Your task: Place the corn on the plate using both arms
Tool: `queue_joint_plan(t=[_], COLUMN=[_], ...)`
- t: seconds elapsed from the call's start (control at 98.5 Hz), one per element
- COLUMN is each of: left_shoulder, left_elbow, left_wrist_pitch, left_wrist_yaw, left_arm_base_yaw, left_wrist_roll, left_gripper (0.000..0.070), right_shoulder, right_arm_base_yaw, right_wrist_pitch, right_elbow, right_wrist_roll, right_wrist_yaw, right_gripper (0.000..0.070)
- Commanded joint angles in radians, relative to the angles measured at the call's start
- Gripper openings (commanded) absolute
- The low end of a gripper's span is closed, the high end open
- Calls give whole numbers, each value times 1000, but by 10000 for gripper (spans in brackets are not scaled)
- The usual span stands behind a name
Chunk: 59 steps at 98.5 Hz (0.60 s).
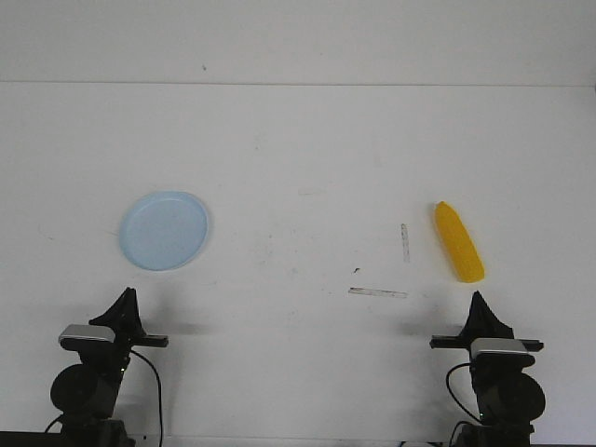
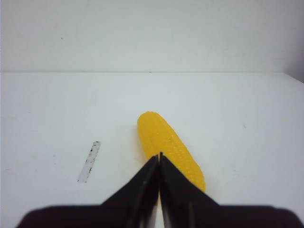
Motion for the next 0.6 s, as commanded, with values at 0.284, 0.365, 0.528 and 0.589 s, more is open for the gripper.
queue_joint_plan(t=[0.284,0.365,0.528,0.589], left_shoulder=[-2,-2,-2,-2], left_elbow=[-21,-21,-21,-21], left_wrist_pitch=[12,12,13,13], left_wrist_yaw=[0,0,0,0], left_arm_base_yaw=[-1,-1,-1,-1], left_wrist_roll=[-2,-2,-2,-2], left_gripper=[1,0,1,1], right_shoulder=[-1,-1,-1,-2], right_arm_base_yaw=[-2,-2,-2,-2], right_wrist_pitch=[10,10,10,10], right_elbow=[-1,-1,-1,-1], right_wrist_roll=[13,13,13,13], right_wrist_yaw=[1,1,1,1], right_gripper=[6,6,6,6])
